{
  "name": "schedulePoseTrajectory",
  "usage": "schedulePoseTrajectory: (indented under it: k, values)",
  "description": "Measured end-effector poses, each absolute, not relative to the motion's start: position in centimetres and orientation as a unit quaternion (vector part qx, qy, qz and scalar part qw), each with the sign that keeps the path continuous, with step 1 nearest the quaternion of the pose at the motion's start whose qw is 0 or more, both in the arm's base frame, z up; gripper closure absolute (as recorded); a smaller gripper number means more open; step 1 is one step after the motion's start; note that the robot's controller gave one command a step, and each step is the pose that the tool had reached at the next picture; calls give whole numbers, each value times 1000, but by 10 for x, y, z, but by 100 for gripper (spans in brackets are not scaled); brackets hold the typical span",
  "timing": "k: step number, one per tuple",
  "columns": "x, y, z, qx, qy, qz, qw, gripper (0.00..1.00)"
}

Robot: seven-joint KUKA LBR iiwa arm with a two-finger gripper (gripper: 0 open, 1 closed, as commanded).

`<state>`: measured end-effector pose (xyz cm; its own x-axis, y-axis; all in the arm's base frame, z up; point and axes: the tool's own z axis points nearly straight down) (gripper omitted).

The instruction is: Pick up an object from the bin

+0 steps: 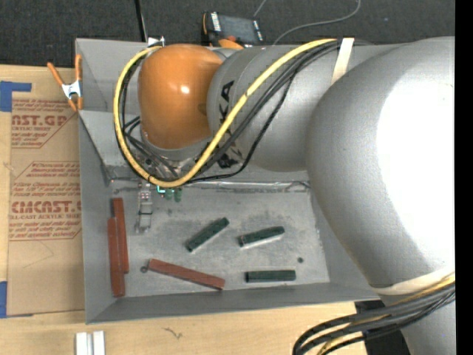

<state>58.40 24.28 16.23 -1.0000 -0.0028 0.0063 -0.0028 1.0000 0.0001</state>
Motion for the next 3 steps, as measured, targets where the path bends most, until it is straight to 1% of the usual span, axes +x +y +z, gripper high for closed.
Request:
schedulePoseTrajectory:
  k: [1, 2, 3]
  values:
    - [540, 163, 65, -22, -1000, 1, 4, 0]
    - [554, 110, 154, -19, -1000, -1, -4, 0]
    - [560, 118, 68, 99, -995, 0, 1, 0]
